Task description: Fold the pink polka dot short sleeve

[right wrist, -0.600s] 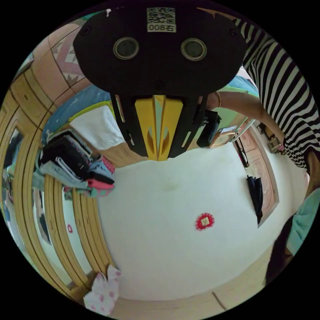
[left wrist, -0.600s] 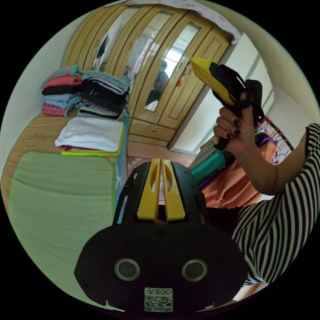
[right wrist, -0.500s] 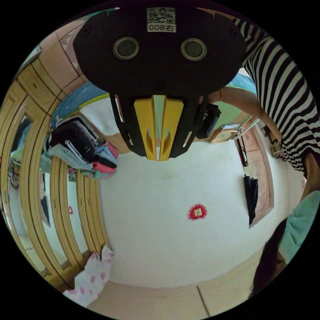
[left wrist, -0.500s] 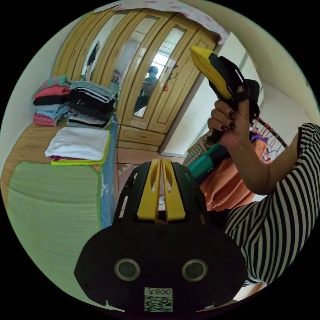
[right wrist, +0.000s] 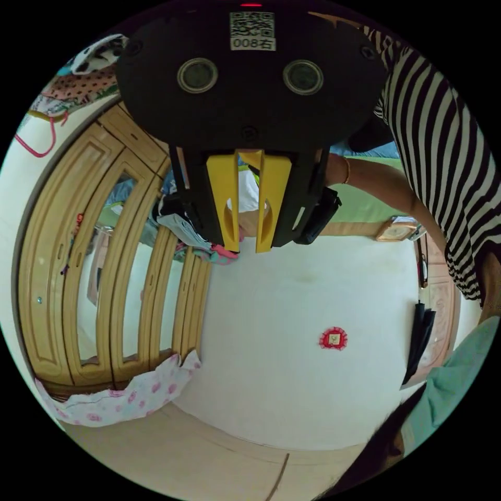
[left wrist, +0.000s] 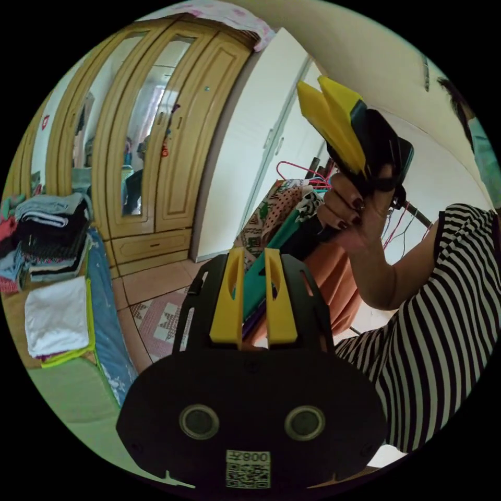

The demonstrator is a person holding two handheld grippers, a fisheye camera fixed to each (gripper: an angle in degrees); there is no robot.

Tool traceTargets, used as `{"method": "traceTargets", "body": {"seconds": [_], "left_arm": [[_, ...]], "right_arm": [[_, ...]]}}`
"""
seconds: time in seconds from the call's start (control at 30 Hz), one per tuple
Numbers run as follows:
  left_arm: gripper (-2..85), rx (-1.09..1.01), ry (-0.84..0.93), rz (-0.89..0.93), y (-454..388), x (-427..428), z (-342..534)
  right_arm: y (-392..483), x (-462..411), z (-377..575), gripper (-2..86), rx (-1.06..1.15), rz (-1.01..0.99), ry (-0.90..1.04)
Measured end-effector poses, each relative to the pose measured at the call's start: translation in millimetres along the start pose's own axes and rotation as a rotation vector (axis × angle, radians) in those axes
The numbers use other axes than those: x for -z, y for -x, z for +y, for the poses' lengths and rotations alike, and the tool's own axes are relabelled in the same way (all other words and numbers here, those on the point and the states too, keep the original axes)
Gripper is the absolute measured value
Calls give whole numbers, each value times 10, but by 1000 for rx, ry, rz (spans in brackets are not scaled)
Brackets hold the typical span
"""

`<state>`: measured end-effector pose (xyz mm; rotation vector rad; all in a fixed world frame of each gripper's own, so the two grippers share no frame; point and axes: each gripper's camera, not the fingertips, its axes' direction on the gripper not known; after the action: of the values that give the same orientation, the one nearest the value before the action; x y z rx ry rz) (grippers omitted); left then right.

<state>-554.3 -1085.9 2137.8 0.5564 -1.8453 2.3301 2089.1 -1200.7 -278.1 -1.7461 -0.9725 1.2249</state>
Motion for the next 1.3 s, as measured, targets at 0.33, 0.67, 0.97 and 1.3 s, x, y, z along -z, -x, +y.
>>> {"method": "traceTargets", "body": {"seconds": [0.33, 0.67, 0.97, 1.3], "left_arm": [[73, -211, 84, 119, -680, -1562, -935], [75, -237, 144, 141, -1031, -2817, -1552], [74, -217, 203, 140, -1236, -3863, -1900], [65, -324, 109, 218, -1677, -4327, -2028]], "right_arm": [[-557, 1734, -24, 53, -130, 307, 104], [-945, 3221, 165, 60, -276, 446, 35], [-1190, 3799, 294, 65, -328, 537, 121], [-1464, 4133, 370, 65, -359, 527, 152]]}}
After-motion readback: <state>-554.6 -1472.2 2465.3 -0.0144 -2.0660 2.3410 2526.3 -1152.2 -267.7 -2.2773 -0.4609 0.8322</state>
